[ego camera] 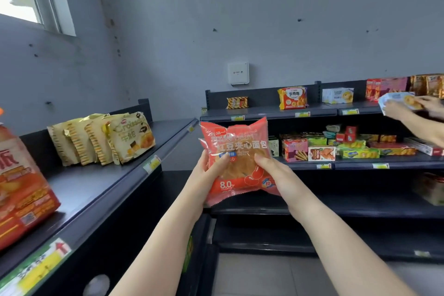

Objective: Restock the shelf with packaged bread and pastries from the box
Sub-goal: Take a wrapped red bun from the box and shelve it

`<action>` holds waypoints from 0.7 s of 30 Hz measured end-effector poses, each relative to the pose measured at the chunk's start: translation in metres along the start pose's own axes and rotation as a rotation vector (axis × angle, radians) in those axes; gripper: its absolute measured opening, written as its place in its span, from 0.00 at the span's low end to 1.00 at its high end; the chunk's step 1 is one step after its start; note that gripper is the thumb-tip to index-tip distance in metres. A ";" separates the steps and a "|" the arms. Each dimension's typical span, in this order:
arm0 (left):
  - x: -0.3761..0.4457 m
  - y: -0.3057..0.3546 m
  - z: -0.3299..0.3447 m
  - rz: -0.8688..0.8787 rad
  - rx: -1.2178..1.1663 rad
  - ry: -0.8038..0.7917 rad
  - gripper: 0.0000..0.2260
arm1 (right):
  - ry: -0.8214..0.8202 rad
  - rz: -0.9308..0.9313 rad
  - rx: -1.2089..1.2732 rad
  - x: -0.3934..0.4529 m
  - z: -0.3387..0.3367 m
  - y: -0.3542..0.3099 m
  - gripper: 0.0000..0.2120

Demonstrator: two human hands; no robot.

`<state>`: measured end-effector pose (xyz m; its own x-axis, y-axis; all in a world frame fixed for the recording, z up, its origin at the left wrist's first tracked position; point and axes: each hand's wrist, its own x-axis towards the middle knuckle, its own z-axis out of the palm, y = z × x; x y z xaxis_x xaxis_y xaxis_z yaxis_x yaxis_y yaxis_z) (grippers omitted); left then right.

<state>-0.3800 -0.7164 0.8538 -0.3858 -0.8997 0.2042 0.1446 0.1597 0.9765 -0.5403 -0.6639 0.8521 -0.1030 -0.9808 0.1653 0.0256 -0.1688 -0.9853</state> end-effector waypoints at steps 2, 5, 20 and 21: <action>0.021 -0.002 -0.009 -0.003 -0.032 -0.013 0.30 | 0.020 0.006 -0.009 0.018 0.004 0.001 0.10; 0.051 -0.005 -0.026 -0.003 -0.076 -0.006 0.29 | 0.033 0.001 -0.019 0.046 0.012 0.001 0.10; 0.176 -0.024 -0.089 -0.014 -0.148 0.007 0.21 | 0.105 -0.013 0.027 0.174 0.042 0.016 0.11; 0.184 -0.026 -0.092 -0.014 -0.140 0.018 0.21 | 0.098 -0.016 0.035 0.184 0.042 0.020 0.10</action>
<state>-0.3705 -0.9233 0.8595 -0.3728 -0.9087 0.1879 0.2658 0.0895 0.9599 -0.5170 -0.8515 0.8649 -0.2004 -0.9640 0.1748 0.0572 -0.1897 -0.9802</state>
